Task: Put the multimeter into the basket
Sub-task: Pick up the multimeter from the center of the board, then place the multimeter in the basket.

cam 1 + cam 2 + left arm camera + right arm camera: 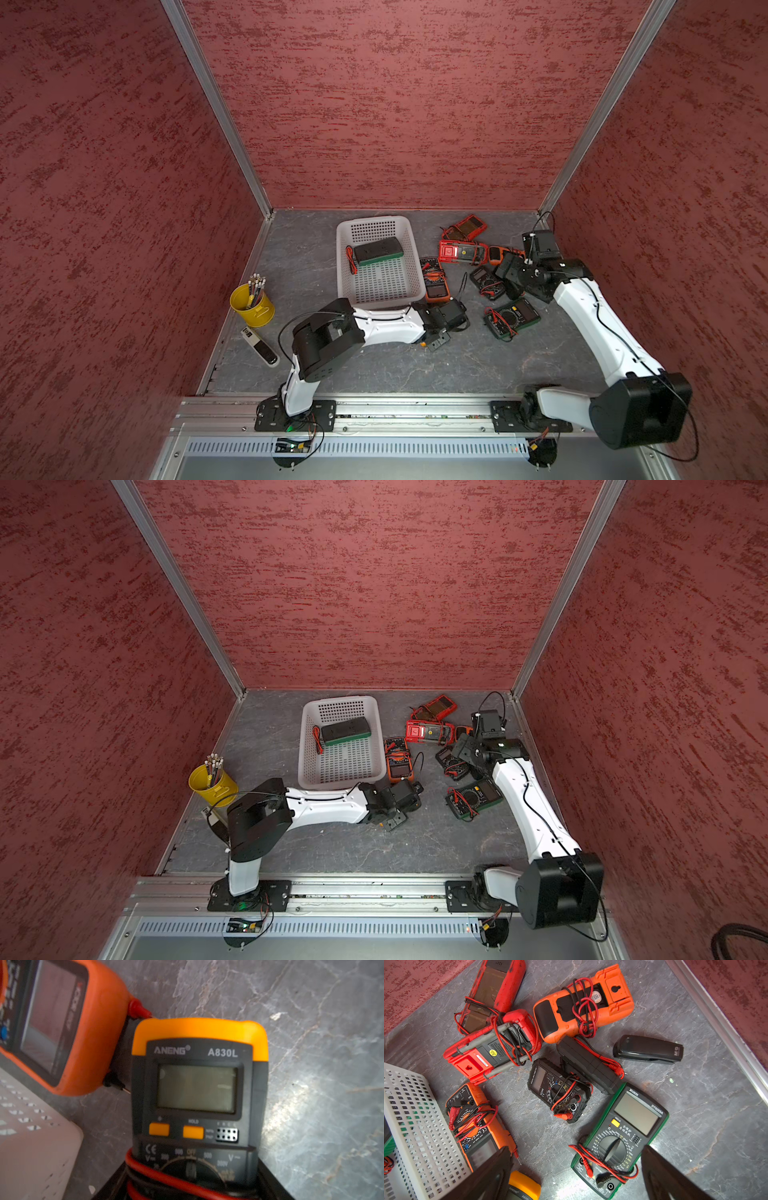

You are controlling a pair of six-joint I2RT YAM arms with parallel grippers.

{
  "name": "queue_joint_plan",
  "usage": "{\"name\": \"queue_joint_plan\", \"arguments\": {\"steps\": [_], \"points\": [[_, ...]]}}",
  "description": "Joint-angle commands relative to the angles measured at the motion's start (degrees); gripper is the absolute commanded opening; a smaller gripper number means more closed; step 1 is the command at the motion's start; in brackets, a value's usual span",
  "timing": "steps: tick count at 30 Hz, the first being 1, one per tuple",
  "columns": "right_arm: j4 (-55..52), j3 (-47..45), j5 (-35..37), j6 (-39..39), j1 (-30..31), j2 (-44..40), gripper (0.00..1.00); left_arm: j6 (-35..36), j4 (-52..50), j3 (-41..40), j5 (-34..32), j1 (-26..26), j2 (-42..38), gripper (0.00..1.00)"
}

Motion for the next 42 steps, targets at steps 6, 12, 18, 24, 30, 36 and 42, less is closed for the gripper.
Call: {"name": "queue_joint_plan", "arguments": {"steps": [6, 12, 18, 24, 30, 36, 42], "points": [[0.49, 0.79, 3.11, -0.65, -0.14, -0.61, 0.99, 4.00, 0.55, 0.48, 2.29, -0.79, -1.53, 0.10], [1.73, 0.88, 4.95, -1.26, -0.12, -2.58, 0.99, 10.05, 4.47, -0.09, 11.52, -0.23, -10.10, 0.02], [2.80, 2.21, 8.26, -1.77, -0.10, -4.82, 0.99, 12.93, 2.55, 3.39, 13.37, 3.90, -16.79, 0.00], [4.84, 3.32, 7.48, -0.97, -0.13, -5.89, 0.99, 14.08, 1.28, 4.57, 14.84, 12.70, -23.50, 0.00], [6.49, 3.14, 8.27, -0.59, 1.36, -4.73, 0.99, 19.98, -2.40, 6.12, 21.79, 26.28, -24.48, 0.00], [7.21, 3.23, 9.88, 2.01, 4.17, -3.41, 0.99, 29.93, -9.62, 10.03, 28.61, 37.00, -18.60, 0.00], [5.60, 5.49, 10.95, 3.50, 6.43, -1.00, 0.99, 39.72, -16.14, 15.42, 38.16, 45.73, -11.22, 0.01]]}}
